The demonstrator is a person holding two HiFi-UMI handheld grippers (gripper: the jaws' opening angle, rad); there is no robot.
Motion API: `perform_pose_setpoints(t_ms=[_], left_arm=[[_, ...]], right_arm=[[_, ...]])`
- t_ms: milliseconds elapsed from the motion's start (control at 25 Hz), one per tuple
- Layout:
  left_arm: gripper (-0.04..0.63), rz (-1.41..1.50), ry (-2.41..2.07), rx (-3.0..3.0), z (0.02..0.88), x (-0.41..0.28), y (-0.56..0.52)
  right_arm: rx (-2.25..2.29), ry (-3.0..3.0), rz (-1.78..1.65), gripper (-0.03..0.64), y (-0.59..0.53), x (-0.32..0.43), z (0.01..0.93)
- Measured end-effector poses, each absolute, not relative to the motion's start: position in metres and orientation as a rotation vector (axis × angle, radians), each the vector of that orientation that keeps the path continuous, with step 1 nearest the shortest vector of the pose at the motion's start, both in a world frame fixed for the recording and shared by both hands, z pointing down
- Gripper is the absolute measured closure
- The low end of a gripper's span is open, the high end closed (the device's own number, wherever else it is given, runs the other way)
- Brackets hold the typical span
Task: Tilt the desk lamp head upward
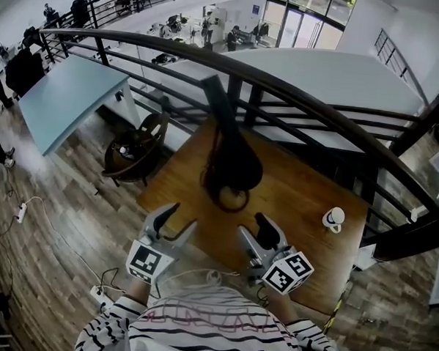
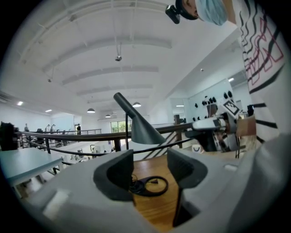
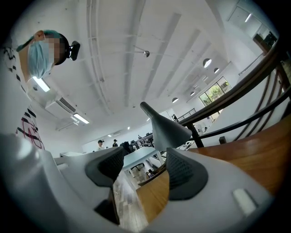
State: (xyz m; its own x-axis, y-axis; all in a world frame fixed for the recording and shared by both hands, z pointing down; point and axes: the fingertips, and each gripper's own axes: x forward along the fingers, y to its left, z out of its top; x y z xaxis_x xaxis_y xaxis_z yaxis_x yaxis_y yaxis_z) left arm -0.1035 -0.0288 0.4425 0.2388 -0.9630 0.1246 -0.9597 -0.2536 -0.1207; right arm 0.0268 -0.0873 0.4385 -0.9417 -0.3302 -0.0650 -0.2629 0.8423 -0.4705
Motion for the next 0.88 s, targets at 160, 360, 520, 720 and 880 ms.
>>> perform_pose_setpoints(t_ms=[160,360,520,720,880], left_arm=[[0.367,-0.326,1.918,-2.434,0.448,-0.101,-0.053],[0.367,-0.327,1.94,-2.432,0.456,-0.11,-0.078],[0.367,-0.326,1.946,-2.455,0.466,-0.122,-0.091],[0.367,-0.331,1.89,-2.512,0.473,-0.138,-0.116],[0.367,-0.362,1.824,-2.552,0.471,-0.155,-0.135]], right_arm=[[-0.432,2.878,-0.71,0.339,-0.113,0.034,0.438],[-0.437,2.875,-0.729,0.339,-0.14,0.031,0.444],[-0.463,2.875,-0.75,0.339,-0.147,0.024,0.45],[-0.56,2.836,-0.76,0.339,-0.163,0.018,0.452],[-0.626,2.789,-0.794,0.339,-0.173,0.003,0.451]])
